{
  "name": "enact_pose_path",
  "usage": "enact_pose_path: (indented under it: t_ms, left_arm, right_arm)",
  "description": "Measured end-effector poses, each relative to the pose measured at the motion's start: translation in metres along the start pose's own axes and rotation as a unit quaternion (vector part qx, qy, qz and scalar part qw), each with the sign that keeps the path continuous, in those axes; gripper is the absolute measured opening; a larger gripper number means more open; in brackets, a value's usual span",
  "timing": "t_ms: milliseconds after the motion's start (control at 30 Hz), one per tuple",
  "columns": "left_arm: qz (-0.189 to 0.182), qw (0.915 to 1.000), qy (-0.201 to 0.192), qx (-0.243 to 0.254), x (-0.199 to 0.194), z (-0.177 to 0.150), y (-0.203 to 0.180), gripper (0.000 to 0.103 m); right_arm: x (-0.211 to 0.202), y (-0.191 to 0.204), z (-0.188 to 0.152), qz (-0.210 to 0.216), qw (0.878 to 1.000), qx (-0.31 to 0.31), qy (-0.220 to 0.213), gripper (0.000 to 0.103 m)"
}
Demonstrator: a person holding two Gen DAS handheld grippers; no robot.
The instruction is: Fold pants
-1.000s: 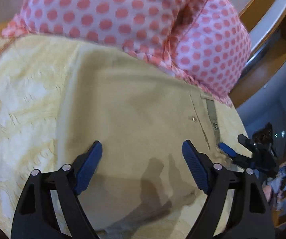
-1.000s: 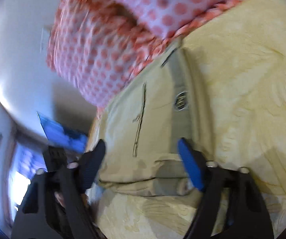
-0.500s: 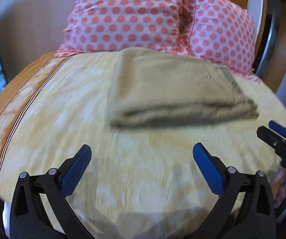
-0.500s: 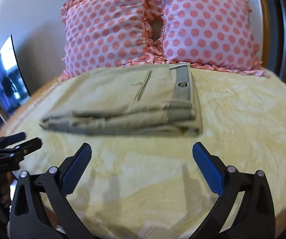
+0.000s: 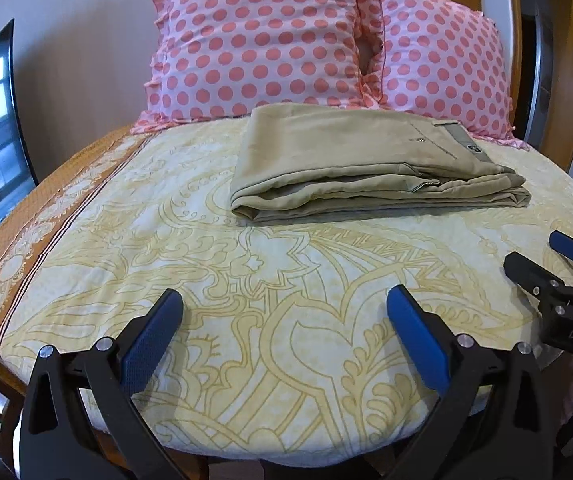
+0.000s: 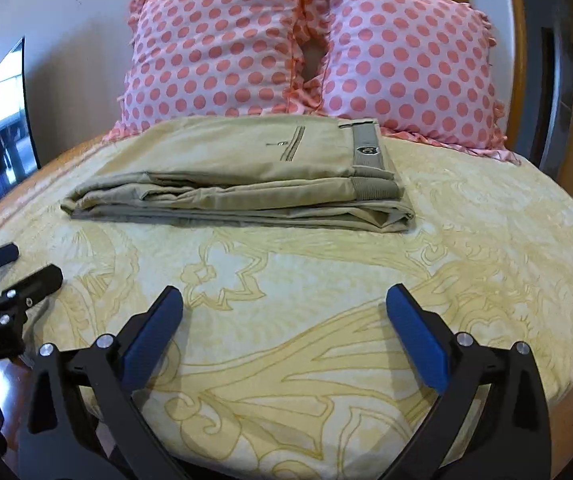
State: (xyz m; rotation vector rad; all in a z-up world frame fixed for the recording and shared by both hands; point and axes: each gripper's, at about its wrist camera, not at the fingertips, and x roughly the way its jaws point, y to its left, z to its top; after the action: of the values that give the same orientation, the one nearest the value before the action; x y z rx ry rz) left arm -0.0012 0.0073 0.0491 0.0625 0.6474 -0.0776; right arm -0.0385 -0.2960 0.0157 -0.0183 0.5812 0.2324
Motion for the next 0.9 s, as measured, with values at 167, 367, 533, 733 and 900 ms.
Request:
enact_pose_path:
  t_ms: [167,367,533,733,900]
  left_arm:
    - [0.0,1.0,-0.007,0.002,-0.001,-0.0018,-0.0009,0.102]
    - [-0.001,0.9999,-0.01,0.003,-0.0007,-0.0018,-0.0011,0.102]
    - [-0.001,0.9999,-0.01,0.003,-0.0006,-0.0019,-0.0011,0.102]
    - [-0.001,0.9999,-0.01,0.003,-0.0005,-0.0021,-0.0012,0.102]
    - [0.0,1.0,-0.01,0.002,-0.0003,-0.0024,-0.0015,0.102]
  right_arm:
    - [-0.0001,0.001,-0.0018,-0.006,1.0,0.002,-0.01,0.101]
    - [0.0007,0.0009,-0.0021,-0.008,1.0,0.004,-0.012,0.101]
    - [0.0006,0.0003,-0.0021,-0.008,1.0,0.004,-0.013,0.101]
    - [0.0006,-0.0004,-0.0021,-0.007,1.0,0.003,-0.013,0.101]
    - [0.0006,-0.0008,-0.002,-0.006,1.0,0.002,-0.013,0.101]
